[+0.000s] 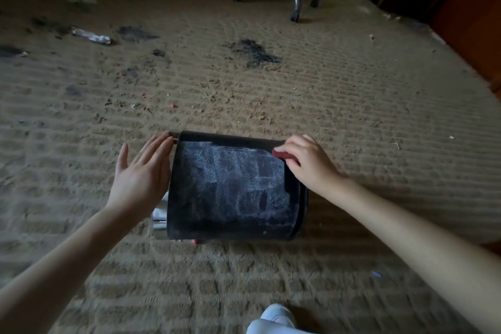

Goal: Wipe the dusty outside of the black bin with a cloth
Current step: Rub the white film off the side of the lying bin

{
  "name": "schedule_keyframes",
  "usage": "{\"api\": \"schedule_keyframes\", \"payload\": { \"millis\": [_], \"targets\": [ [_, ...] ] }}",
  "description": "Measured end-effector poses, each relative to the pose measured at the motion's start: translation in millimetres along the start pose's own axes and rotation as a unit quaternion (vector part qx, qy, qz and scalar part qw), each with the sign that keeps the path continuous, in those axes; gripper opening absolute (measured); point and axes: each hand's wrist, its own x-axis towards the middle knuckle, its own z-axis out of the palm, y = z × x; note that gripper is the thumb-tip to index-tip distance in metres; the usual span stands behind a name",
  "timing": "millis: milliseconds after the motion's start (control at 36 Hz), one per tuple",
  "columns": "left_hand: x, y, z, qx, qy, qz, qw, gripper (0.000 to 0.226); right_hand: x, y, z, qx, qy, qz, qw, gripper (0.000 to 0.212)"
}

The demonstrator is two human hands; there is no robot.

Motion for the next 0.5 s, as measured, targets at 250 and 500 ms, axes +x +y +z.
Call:
{"api": "schedule_keyframes", "payload": {
  "millis": [250, 500],
  "targets": [
    [-1.1, -0.3, 1.4, -0.006, 0.017, 0.002, 1.0, 0.053, -5.9, 4.3, -25.7, -0.009, -0.053, -0.021, 0.998, 0.026],
    [0.2, 3.8, -2.3, 0.009, 0.01, -0.013, 1.0, 0.055, 43.5, -22.0, 5.6, 0.05, -0.08, 0.027, 0.995, 0.024]
  ]
}}
